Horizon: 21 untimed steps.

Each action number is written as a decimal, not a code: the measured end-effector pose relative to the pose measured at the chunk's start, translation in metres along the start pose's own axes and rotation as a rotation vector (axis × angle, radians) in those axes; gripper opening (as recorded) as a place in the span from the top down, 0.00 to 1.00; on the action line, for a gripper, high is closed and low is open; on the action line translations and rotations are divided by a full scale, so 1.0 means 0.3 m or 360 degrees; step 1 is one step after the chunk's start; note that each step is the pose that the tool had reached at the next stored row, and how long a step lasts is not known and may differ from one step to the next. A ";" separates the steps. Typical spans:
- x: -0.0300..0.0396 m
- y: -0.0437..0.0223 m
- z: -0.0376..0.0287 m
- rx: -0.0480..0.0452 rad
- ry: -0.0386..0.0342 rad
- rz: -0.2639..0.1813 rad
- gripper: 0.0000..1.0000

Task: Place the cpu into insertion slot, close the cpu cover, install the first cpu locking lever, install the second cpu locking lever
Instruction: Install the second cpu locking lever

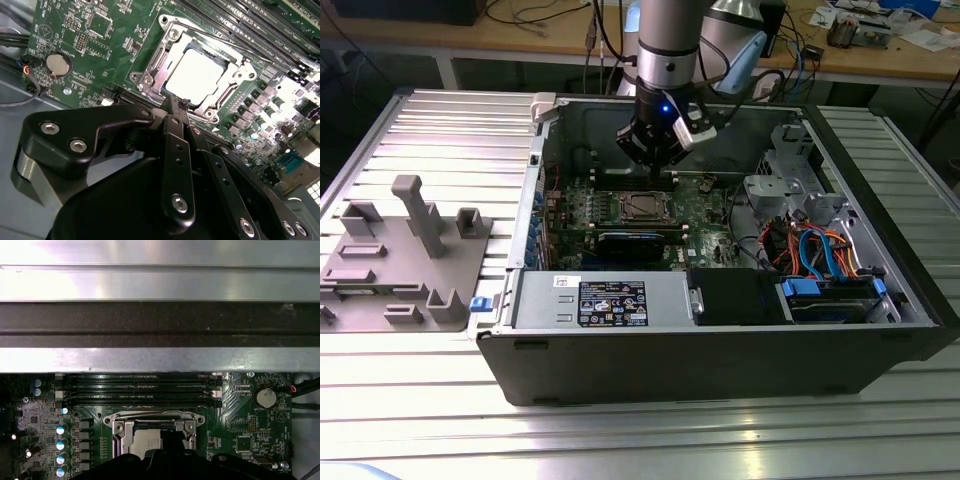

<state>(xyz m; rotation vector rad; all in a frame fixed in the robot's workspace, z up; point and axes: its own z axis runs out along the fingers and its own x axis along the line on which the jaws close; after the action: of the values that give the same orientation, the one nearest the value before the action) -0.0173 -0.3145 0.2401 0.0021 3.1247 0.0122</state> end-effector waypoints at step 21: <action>-0.001 -0.031 -0.013 0.0000 0.0009 0.0000 0.89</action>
<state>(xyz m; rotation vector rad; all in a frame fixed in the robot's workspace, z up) -0.0172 -0.3240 0.2441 0.0023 3.1302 0.0123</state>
